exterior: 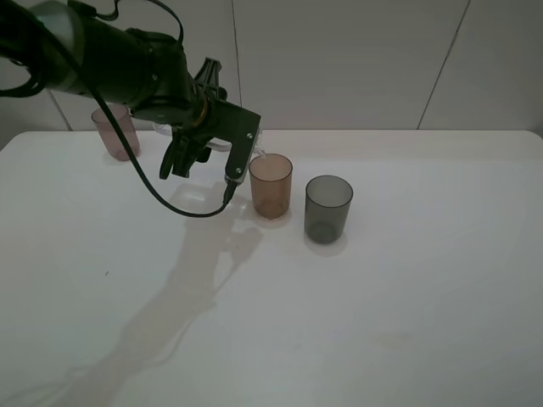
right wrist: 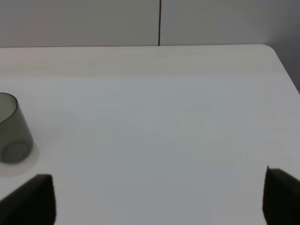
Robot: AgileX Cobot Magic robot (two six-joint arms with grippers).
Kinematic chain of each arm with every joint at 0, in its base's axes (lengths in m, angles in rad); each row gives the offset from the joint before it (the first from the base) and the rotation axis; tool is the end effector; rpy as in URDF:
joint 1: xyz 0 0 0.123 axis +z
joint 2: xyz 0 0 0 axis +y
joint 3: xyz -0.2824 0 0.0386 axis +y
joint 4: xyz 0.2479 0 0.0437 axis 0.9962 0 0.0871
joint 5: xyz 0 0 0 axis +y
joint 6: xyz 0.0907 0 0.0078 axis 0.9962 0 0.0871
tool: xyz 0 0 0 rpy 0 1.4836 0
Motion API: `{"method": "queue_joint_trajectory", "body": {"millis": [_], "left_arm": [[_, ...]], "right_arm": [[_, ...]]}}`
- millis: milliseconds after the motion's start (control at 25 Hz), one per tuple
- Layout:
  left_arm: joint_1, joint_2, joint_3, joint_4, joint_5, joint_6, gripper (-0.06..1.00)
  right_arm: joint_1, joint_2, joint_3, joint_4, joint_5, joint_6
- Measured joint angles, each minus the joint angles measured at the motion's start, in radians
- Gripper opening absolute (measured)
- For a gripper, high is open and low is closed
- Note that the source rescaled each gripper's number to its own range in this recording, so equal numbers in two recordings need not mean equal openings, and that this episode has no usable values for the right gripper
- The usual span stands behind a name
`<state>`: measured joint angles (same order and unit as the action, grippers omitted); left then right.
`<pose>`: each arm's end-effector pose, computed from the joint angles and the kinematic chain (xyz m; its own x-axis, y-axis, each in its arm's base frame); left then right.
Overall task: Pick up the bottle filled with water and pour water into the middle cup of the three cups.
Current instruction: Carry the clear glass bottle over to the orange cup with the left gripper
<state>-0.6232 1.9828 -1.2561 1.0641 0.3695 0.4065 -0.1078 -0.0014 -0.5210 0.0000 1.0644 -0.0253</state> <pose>0.3589 -0.2224 0.1708 0.2990 0.9436 0.1419 0.6409 -0.3088 0.7028 -0.0077 0.0008 0.2827 -0.4393 0.0221 -0.8981 0.0965 0.9951 -0.0227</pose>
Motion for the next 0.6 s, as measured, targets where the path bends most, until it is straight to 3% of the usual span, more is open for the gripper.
{"method": "queue_joint_trajectory", "body": {"millis": [600], "left_arm": [[0.0,0.0,0.0,0.061,-0.042,0.002,0.01]], "right_arm": [[0.0,0.0,0.0,0.0,0.0,0.0]]}}
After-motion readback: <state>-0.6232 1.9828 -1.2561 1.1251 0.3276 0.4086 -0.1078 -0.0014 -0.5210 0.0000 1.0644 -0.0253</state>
